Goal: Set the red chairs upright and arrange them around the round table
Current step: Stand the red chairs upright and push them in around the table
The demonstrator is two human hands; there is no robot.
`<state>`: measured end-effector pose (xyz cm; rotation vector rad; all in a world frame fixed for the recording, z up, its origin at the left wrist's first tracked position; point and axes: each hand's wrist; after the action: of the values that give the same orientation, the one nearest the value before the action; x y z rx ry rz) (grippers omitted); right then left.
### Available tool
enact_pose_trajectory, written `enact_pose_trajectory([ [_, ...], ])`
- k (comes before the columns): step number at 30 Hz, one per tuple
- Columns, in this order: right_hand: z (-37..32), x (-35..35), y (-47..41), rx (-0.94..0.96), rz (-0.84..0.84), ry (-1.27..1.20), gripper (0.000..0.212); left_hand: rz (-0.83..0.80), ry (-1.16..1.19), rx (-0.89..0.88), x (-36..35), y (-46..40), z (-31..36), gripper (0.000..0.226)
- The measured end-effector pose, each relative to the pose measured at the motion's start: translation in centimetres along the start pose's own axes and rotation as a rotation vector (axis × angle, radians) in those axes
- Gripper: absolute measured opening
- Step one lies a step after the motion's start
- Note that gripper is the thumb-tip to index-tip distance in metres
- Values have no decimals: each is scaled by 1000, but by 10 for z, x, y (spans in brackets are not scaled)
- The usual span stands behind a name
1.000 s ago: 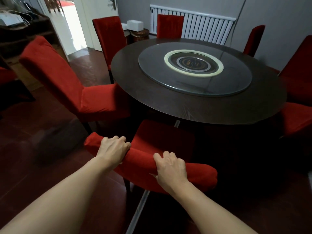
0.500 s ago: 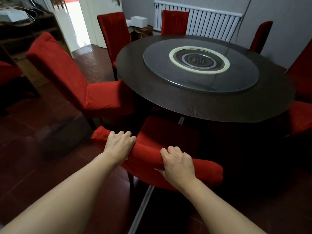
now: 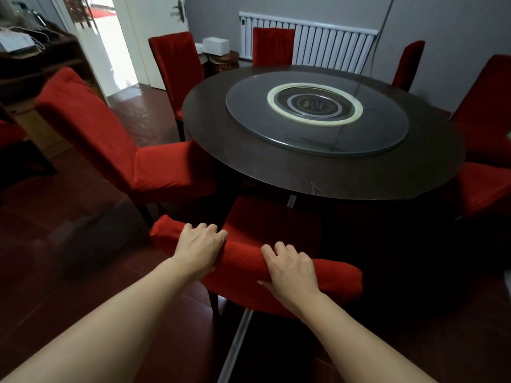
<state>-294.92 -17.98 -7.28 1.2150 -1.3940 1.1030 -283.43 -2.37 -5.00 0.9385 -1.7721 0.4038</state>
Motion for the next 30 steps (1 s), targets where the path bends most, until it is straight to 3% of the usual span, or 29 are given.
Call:
enact_pose_trajectory([
  [2,3,4,-1,10,-57,-31,61,-29,17,-35,4,-1,-2,60],
  [6,8,20,1,16,-158,-133,80,-79,185,-123,16,0,-5,70],
  [10,22,42,8,-30,-120,-174,75,-81,324,-168,41,0,-1,72],
  [20,75,95,35,-187,-64,-182,76,6,285,-229,97,-27,38,63],
  [30,187,119,97,-308,-54,-215,78,25,277,-307,162,-58,155,65],
])
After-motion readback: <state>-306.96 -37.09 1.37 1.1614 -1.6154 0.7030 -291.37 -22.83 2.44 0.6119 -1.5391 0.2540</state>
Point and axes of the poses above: each hand's wrist, its own y-axis away from the middle knuckle, its own x-axis out of the back of the hand, z = x × y, and after that the axes turned 8 degrees about -y, right-handed
